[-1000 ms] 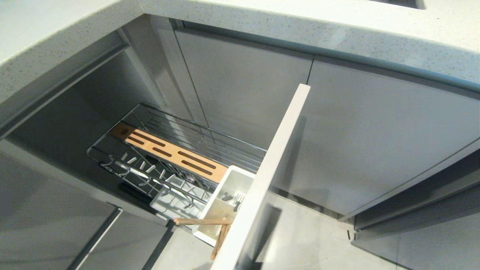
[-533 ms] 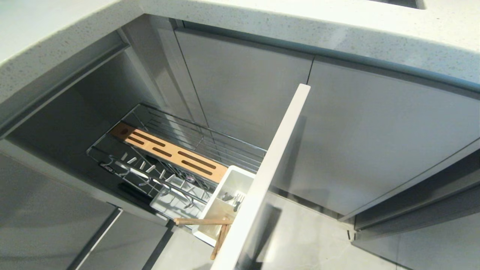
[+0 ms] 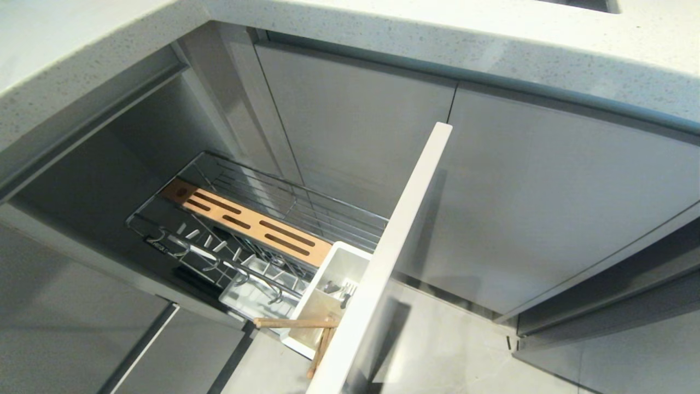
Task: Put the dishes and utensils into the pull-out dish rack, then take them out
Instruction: Take the chopsticks out of the cupboard
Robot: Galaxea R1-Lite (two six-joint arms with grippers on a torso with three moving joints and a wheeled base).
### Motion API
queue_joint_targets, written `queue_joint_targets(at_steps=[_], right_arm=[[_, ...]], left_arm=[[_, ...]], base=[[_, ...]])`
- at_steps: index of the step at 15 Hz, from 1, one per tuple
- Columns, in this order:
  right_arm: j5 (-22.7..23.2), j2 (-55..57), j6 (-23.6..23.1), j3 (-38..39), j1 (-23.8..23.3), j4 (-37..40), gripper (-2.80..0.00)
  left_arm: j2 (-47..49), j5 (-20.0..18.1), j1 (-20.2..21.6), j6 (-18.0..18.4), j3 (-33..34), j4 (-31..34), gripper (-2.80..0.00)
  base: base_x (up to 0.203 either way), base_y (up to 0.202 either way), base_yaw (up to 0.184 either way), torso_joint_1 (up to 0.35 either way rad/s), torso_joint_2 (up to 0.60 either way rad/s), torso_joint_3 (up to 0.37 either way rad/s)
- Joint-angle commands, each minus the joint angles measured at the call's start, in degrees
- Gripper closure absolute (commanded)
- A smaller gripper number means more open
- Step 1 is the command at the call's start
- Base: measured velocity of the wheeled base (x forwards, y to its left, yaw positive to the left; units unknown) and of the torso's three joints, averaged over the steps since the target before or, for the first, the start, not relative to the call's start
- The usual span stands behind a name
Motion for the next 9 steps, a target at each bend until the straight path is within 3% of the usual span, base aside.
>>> queue_joint_targets(at_steps=[1,4,9], right_arm=[[0.0,0.0,0.0,0.1,0.0,0.0,0.0],[0.0,0.0,0.0,0.1,0.0,0.0,0.0],[0.0,0.0,0.0,0.1,0.0,0.0,0.0]], left_arm=[[2.1,5.1,-11.6,0.9,-5.6,4.5,0.0],[2.5,12.8,-32.3,2.0,-8.3,11.5,0.0],[6.2,23.2,-61.8,2.8,-7.7,20.5,0.0]], base=[[0.0,0.0,0.0,0.0,0.0,0.0],[0.0,0.0,0.0,0.0,0.0,0.0],[0.0,0.0,0.0,0.0,0.0,0.0]])
